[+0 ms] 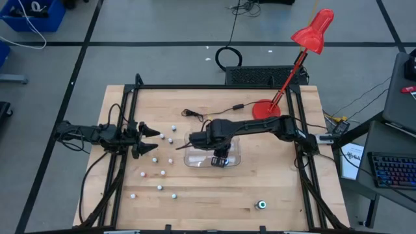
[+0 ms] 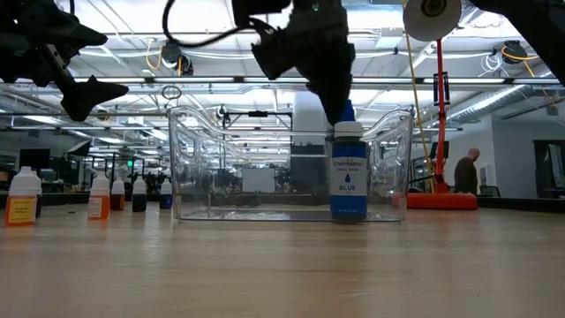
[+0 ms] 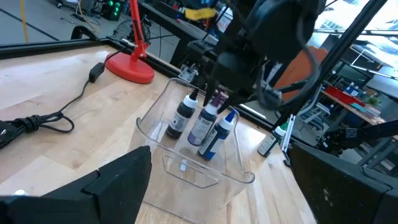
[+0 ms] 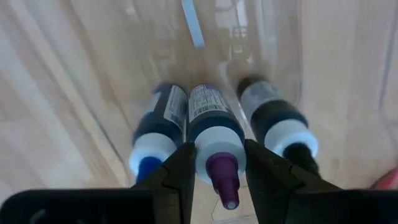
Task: Pick & Place food coloring
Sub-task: Put the large violet food coloring bottle into the transparent bin
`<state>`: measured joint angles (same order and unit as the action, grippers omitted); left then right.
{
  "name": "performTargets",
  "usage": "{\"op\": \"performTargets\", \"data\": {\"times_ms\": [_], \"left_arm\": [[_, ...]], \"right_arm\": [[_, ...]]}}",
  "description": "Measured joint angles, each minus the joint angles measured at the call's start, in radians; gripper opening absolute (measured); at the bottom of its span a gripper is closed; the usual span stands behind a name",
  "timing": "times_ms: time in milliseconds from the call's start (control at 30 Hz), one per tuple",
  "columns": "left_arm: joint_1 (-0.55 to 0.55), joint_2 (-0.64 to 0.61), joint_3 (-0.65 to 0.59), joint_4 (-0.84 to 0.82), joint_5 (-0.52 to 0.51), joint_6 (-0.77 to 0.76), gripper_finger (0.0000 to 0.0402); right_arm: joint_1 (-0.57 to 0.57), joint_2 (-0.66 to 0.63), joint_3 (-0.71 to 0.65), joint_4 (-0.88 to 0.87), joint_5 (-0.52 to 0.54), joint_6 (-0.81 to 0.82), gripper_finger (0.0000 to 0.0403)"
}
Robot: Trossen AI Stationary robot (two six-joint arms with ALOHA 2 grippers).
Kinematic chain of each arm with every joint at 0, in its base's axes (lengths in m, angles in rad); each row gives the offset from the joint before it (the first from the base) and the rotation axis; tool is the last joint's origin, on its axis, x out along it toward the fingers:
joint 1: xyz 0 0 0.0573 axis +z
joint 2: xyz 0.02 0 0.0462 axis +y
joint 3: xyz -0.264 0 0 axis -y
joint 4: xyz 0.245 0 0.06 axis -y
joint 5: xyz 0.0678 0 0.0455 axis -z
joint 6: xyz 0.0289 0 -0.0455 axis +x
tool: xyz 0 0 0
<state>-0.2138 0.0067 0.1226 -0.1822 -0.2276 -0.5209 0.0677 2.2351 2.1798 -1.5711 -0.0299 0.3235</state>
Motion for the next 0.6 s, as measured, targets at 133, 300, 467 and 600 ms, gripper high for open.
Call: {"op": "performTargets", "data": {"times_ms": [133, 300, 467, 600], "left_arm": [[0.0, 0.0, 0.0, 0.0, 0.0, 0.0, 0.0379], [0.0, 0.0, 0.0, 0.0, 0.0, 0.0, 0.0379], [0.0, 0.0, 0.0, 0.004, 0.0, 0.0, 0.0379], [0.0, 0.0, 0.0, 0.005, 0.0, 0.0, 0.0379]], "right_arm": [[0.0, -0.005, -0.064, 0.0, 0.001, 0.006, 0.0104], [0.001, -0.026, -0.108, -0.003, 0.024, 0.017, 0.0104], [0.0, -0.045, -0.122, 0.001, 0.085, 0.038, 0.0104], [0.0, -0.056, -0.122, 0.001, 0.082, 0.054, 0.0104]]}}
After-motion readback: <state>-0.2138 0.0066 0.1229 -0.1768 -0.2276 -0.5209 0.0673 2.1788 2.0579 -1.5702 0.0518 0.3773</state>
